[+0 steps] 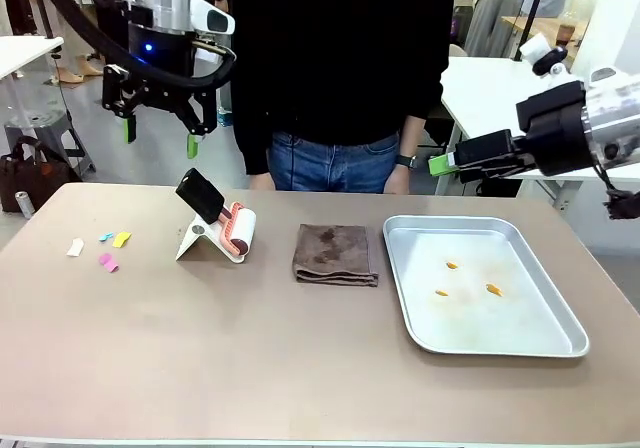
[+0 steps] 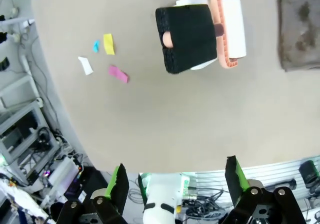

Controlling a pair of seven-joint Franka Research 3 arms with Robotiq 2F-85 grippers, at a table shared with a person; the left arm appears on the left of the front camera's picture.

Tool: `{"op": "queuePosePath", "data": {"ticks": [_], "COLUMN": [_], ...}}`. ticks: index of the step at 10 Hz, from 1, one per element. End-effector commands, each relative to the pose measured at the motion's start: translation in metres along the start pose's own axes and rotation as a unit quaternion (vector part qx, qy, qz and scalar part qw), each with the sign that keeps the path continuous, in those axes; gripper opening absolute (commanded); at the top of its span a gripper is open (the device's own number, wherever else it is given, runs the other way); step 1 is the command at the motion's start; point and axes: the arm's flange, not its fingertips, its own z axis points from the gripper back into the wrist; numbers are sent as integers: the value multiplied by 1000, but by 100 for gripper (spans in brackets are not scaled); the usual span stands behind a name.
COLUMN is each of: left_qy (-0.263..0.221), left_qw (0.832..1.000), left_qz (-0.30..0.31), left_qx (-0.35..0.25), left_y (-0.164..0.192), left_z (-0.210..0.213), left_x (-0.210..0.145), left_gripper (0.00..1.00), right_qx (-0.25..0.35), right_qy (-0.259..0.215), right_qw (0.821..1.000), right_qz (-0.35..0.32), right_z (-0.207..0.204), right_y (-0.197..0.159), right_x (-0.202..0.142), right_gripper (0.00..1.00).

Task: Clean the surface of the table.
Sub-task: Hold the Lint Roller with your left hand and the towel with your right hand.

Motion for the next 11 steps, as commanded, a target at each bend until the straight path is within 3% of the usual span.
{"op": "queuePosePath", "data": {"ticks": [1,7,8,10,11], "left_qy": [-14,-6,60,122,146], "left_qw": [1000,1000,992,939,910], "left_qz": [-1,2,-54,-131,-161], "left_qx": [6,2,-100,-295,-354], "left_y": [7,2,18,66,86], "left_z": [-11,-8,3,15,12], "left_x": [-10,-7,-11,-15,-18], "left_gripper": [100,100,100,100,100], "right_qx": [-4,-5,26,153,221], "right_qy": [5,3,14,2,-2], "right_qw": [1000,1000,1000,987,972], "right_qz": [8,9,10,-49,-86], "right_z": [6,3,7,45,57], "right_y": [7,5,8,-10,-27], "right_x": [6,2,6,-19,-39], "right_gripper": [100,100,100,100,100]}}
